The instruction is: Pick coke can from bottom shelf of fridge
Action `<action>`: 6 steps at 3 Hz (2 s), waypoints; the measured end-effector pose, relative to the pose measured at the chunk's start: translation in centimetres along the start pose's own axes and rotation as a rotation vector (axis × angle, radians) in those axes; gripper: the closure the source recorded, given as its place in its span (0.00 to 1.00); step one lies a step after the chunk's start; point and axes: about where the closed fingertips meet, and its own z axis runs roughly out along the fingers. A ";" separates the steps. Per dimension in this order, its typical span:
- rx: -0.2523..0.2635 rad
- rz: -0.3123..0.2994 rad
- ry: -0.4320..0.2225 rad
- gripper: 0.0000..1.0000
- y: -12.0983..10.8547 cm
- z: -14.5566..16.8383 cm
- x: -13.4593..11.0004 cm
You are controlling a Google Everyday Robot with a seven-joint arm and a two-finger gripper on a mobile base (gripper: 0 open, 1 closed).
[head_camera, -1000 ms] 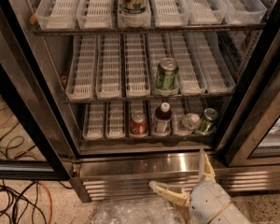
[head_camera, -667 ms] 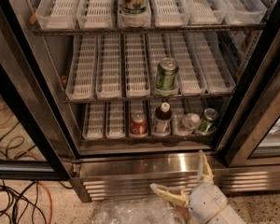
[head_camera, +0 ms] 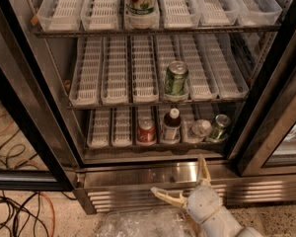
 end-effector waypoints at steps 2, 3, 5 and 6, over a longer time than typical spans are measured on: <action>0.006 0.058 0.042 0.00 4.4 5.5 5.1; 0.012 0.050 0.045 0.00 4.4 5.4 5.4; 0.045 0.047 0.089 0.00 2.6 7.8 7.0; 0.044 0.034 0.094 0.00 1.8 9.8 7.6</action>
Offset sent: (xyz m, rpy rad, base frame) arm 0.0227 0.0850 -0.0591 0.0094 0.0806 -0.0043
